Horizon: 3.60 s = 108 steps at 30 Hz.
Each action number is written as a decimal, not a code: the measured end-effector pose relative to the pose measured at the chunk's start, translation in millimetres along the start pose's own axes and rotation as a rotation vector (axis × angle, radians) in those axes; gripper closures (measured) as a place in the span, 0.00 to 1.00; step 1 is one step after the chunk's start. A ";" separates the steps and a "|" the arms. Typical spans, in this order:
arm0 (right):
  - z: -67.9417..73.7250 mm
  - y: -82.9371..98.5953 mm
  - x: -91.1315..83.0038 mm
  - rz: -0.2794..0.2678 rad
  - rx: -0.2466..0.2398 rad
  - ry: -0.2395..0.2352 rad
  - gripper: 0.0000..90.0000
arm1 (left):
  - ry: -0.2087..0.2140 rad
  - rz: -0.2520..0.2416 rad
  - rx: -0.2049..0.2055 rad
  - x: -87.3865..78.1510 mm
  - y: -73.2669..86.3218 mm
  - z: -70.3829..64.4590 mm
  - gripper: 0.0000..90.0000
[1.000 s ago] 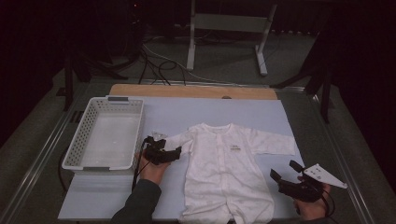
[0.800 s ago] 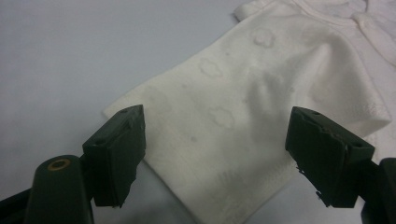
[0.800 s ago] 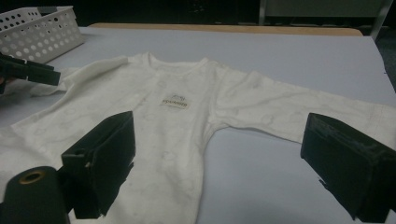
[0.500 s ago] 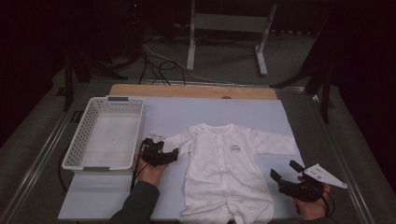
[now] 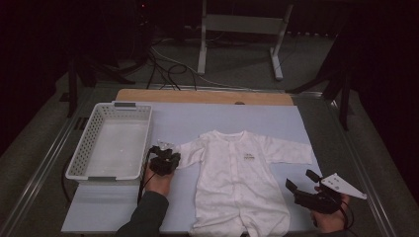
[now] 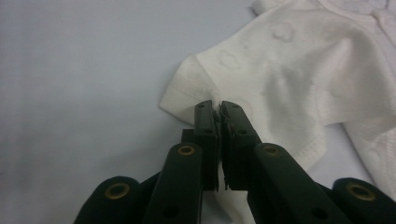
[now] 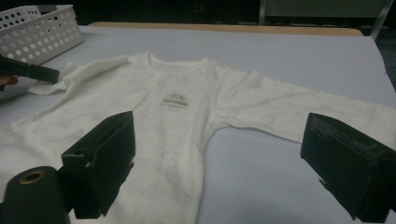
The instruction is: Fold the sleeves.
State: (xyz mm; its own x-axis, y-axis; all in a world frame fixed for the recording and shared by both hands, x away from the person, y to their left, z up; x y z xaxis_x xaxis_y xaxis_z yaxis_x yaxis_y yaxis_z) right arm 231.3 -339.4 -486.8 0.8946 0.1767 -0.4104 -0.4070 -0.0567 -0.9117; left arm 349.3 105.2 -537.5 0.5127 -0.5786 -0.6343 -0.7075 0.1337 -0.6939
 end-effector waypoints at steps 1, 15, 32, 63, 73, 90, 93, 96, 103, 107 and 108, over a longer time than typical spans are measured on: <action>-0.2 0.0 -0.1 0.000 0.000 0.000 0.12 | 0.018 -0.007 -0.009 0.0 -1.2 -0.5 0.97; -0.5 0.1 -0.3 0.000 0.000 -0.003 0.12 | 0.145 -0.059 0.031 -3.3 -26.9 -28.8 0.97; -0.6 0.0 -0.3 0.000 -0.001 -0.006 0.12 | 0.279 -0.093 0.099 4.5 -65.0 -78.1 0.97; -1.2 0.2 -1.0 0.001 0.003 -0.007 0.12 | 0.390 -0.052 0.119 56.6 -84.1 -134.3 0.96; -1.0 0.5 -0.9 0.003 0.001 -0.006 0.12 | 0.449 -0.055 0.110 66.4 -87.4 -145.3 0.84; -1.4 1.1 -0.7 0.004 -0.002 -0.005 0.12 | 0.536 -0.109 0.198 44.9 -91.4 -148.0 0.30; -0.9 1.0 -0.6 0.003 0.000 -0.005 0.11 | 0.530 -0.111 0.224 35.7 -91.8 -144.5 0.16; -1.5 1.1 -0.7 0.001 0.000 -0.002 0.11 | 0.527 -0.108 0.250 26.9 -91.3 -139.9 0.02; -1.3 1.3 -0.5 0.003 -0.002 -0.001 0.11 | 0.472 -0.095 0.291 7.9 -86.8 -126.3 0.00; -0.8 1.3 -0.3 0.005 -0.001 -0.004 0.11 | 0.474 -0.100 0.284 -0.5 -82.8 -119.3 0.00; -0.8 1.4 -0.1 0.002 -0.006 -0.002 0.11 | 0.475 -0.102 0.283 -2.7 -81.8 -117.2 0.00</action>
State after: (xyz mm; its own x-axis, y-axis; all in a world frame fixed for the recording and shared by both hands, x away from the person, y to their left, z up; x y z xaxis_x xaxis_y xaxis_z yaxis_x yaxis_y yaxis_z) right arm 230.8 -340.3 -488.0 0.8933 0.1789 -0.4123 -0.4079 -0.0625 -0.9109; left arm 348.8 1.5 -439.1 0.2499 -0.8900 -0.3813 -0.4738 0.2310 -0.8498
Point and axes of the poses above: each handheld gripper's, and its own axes: x roughly forward along the jaws, y roughly out of its underside, z roughly to its left, the point moved 2 cm from there along x, roughly forward along the jaws, and after that the axes turned 15 degrees about y, right-handed, at the moved point
